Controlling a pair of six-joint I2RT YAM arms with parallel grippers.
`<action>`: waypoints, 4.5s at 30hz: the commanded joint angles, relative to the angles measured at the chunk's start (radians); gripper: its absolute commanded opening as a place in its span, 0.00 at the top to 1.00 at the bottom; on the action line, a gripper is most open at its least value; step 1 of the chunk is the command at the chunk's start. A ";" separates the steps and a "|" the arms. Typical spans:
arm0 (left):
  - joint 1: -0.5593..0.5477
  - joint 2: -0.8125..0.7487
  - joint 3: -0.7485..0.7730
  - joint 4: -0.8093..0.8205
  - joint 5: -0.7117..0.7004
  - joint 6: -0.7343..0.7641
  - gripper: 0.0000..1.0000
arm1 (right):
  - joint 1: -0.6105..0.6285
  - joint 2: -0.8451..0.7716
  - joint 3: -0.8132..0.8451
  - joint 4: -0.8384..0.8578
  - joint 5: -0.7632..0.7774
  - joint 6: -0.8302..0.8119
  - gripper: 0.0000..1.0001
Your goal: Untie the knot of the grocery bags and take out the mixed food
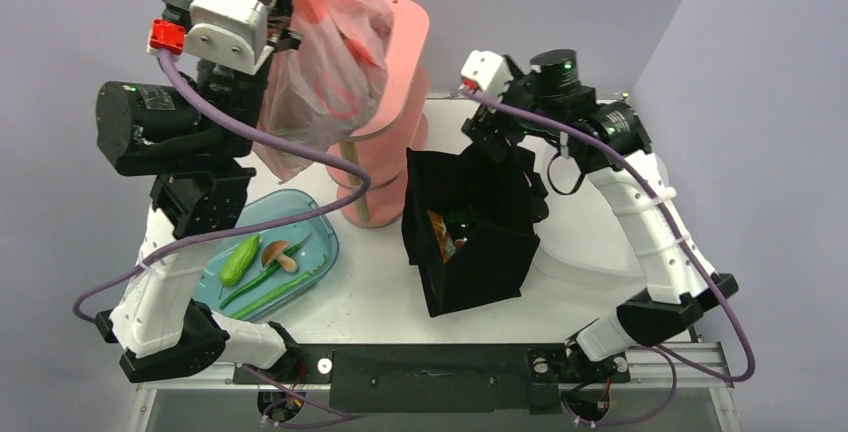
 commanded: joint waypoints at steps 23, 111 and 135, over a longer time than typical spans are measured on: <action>0.333 -0.352 -0.389 -0.203 -0.030 -0.075 1.00 | 0.047 0.288 0.158 -0.065 0.190 -0.287 1.00; 0.341 -0.705 -1.417 -0.493 0.853 -0.223 0.53 | 0.116 -0.408 -0.914 0.442 -0.218 0.163 0.41; 0.217 -0.756 -1.526 -0.567 0.679 0.003 1.00 | 0.177 -0.338 -0.980 0.345 -0.191 0.020 1.00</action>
